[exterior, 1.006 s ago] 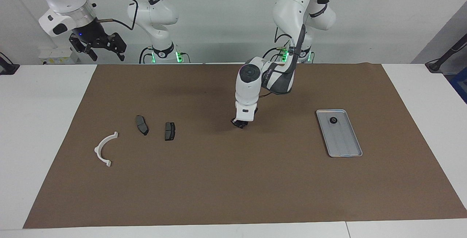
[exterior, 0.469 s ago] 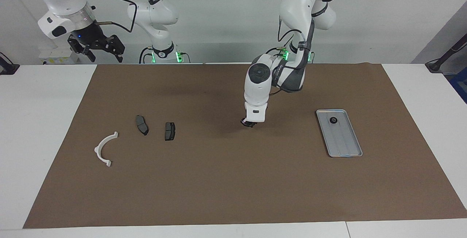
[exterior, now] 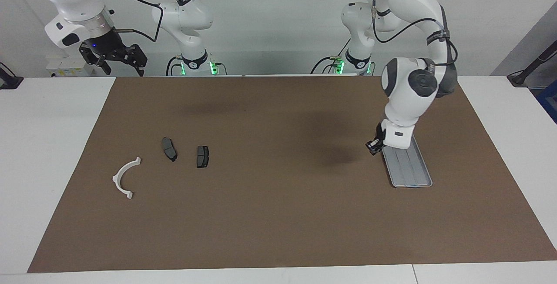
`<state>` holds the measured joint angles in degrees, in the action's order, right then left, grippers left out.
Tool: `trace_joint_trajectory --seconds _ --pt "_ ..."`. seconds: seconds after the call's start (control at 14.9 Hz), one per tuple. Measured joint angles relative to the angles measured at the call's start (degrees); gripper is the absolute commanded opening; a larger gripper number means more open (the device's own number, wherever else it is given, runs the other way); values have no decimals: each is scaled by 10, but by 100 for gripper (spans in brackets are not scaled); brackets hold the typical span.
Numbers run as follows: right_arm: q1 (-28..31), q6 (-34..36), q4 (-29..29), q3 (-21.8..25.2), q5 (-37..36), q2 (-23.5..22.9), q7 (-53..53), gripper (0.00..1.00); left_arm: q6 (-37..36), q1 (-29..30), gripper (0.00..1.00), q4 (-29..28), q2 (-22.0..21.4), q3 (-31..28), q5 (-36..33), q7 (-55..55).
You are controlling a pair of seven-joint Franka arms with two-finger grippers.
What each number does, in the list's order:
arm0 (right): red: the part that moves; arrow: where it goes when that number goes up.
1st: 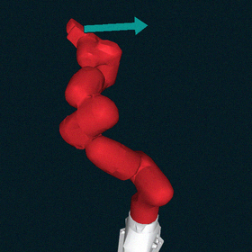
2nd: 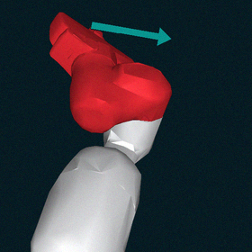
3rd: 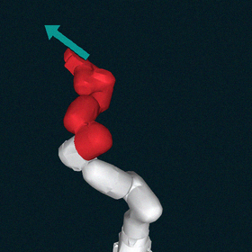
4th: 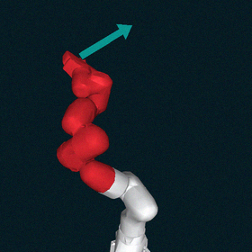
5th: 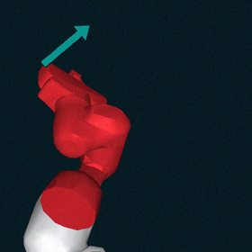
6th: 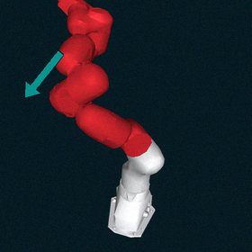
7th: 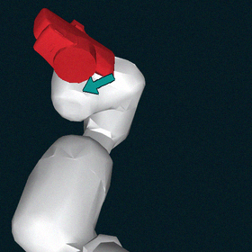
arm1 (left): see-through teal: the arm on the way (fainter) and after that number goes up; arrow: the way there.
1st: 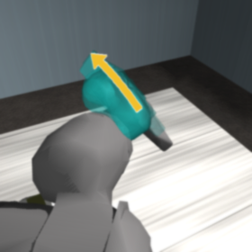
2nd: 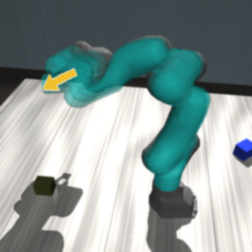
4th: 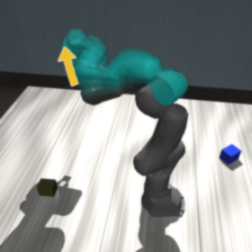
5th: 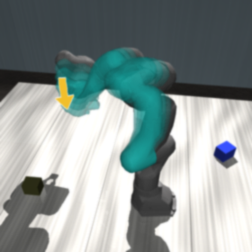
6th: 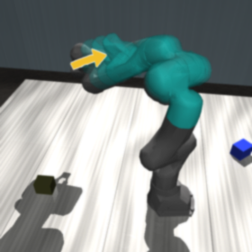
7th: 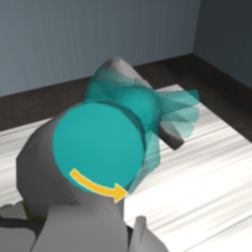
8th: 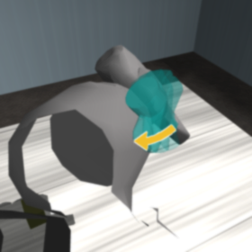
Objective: Pick bearing gear from pile to tray
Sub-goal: 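Carry the second ring with the left gripper over the silver tray, then lower the second ring into the tray and open the left gripper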
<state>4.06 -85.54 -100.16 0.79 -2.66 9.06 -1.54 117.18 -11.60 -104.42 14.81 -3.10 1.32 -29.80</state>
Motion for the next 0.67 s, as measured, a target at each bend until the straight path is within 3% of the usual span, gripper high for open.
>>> trace_joint_trajectory --seconds 0.2,0.67 --pt "0 -2 -3 0 0 0 0 100 29 63 0 -11 1 1 0 87" --pt "0 -2 -4 0 0 0 0 100 116 75 0 -30 34 3 0 108"
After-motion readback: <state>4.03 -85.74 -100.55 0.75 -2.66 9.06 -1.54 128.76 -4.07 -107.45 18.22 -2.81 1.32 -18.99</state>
